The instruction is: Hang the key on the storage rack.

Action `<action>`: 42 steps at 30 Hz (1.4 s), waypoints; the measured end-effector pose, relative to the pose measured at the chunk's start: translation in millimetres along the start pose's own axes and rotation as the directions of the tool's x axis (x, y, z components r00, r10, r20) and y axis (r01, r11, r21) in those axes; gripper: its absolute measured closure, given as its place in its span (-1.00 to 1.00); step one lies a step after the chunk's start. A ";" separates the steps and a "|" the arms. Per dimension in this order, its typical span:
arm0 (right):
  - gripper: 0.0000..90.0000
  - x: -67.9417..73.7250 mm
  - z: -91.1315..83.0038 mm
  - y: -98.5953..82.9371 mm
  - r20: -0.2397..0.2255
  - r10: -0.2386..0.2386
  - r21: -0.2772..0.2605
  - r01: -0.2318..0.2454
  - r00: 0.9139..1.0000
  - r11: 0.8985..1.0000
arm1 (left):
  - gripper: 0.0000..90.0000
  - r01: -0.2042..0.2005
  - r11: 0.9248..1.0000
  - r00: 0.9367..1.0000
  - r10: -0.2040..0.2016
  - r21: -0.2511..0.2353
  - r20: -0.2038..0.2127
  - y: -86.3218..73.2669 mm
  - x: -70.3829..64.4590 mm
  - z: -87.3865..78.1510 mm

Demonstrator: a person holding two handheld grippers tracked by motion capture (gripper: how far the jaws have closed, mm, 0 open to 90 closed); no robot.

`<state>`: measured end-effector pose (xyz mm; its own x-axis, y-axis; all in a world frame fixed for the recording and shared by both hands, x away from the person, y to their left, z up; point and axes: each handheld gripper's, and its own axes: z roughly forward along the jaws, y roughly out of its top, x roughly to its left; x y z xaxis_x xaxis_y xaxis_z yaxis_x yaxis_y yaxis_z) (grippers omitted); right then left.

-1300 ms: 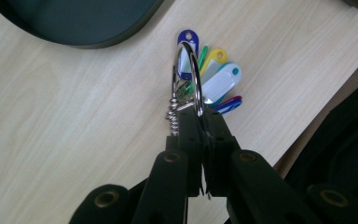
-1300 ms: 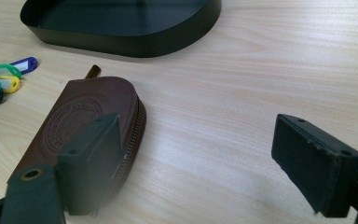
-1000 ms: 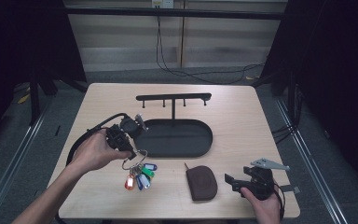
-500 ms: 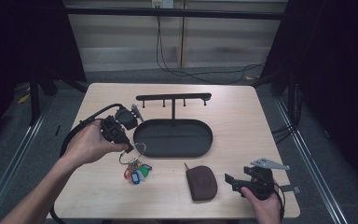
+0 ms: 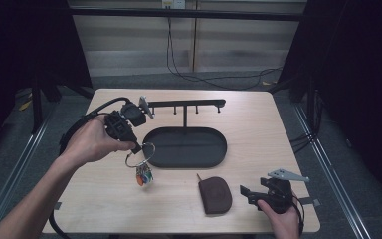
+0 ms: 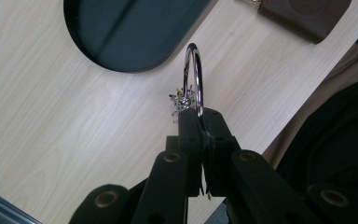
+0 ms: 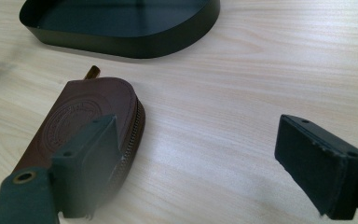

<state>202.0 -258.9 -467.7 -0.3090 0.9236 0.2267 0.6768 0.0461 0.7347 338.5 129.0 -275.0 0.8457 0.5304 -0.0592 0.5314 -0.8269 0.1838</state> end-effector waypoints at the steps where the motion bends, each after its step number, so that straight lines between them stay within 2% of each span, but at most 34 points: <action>1: -0.69 -0.2 0.2 0.0 0.000 0.000 0.001 0.000 1.000 1.000 | 0.95 0.009 1.000 1.000 -0.009 -0.004 0.009 0.7 2.4 -0.2; 2: -0.69 -0.4 0.5 0.1 0.001 0.001 0.001 -0.001 1.000 1.000 | 0.95 -0.002 1.000 1.000 0.002 -0.006 0.016 1.1 4.4 -0.9; 7: -0.69 -1.5 1.3 0.3 0.005 0.005 0.006 -0.005 1.000 1.000 | 0.95 -0.001 1.000 1.000 0.001 -0.003 0.013 3.6 7.7 -4.2; 8: -0.69 -2.2 0.7 0.3 0.005 0.012 0.003 -0.012 1.000 1.000 | 0.95 0.011 1.000 1.000 -0.011 -0.005 0.014 4.4 7.7 -5.0; 10: -0.69 -3.3 0.1 0.1 0.009 0.017 0.000 -0.017 1.000 1.000 | 0.95 0.007 1.000 1.000 -0.007 0.007 0.029 7.7 10.6 -5.5; 11: -0.69 -3.0 -0.6 -0.1 0.010 0.018 -0.003 -0.018 1.000 1.000 | 0.95 0.016 1.000 1.000 -0.016 0.018 0.024 10.1 10.7 -4.8; 12: -0.69 -3.0 -0.6 -0.1 0.010 0.018 -0.003 -0.018 1.000 1.000 | 0.95 0.006 1.000 1.000 -0.006 0.025 0.019 11.8 11.5 -5.0; 17: -0.69 -2.2 -1.1 -0.3 0.006 0.011 -0.003 -0.011 1.000 1.000 | 0.95 0.020 0.999 1.000 -0.020 0.033 0.014 19.9 11.7 -9.9; 22: -0.69 -1.9 -0.5 -0.2 0.003 0.009 -0.001 -0.009 1.000 1.000 | 0.95 0.027 0.999 1.000 -0.027 0.020 0.013 25.4 11.6 -18.1; 26: -0.69 -1.3 -0.6 -0.4 0.005 0.006 -0.001 -0.006 1.000 1.000 | 0.95 0.026 0.999 1.000 -0.027 0.031 0.005 30.3 12.3 -21.1; 31: -0.69 -2.0 -0.6 -0.3 0.003 0.008 0.000 -0.008 1.000 1.000 | 0.95 0.045 0.999 0.999 -0.045 0.011 0.008 35.8 16.8 -24.3; 33: -0.69 -1.6 -0.7 -0.2 0.003 0.003 -0.002 -0.003 1.000 1.000 | 0.95 0.055 0.998 0.998 -0.056 0.011 0.005 38.8 18.6 -23.8; 42: -0.69 -0.9 -1.0 -0.6 0.001 0.003 0.001 -0.003 1.000 1.000 | 0.95 0.048 0.998 0.999 -0.048 0.035 0.011 51.4 26.8 -19.0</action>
<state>201.2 -260.2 -467.6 -0.3065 0.9241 0.2284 0.6786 0.0438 0.7332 387.6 104.3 -248.4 0.8195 0.5677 -0.0788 0.5728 -0.8066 0.1460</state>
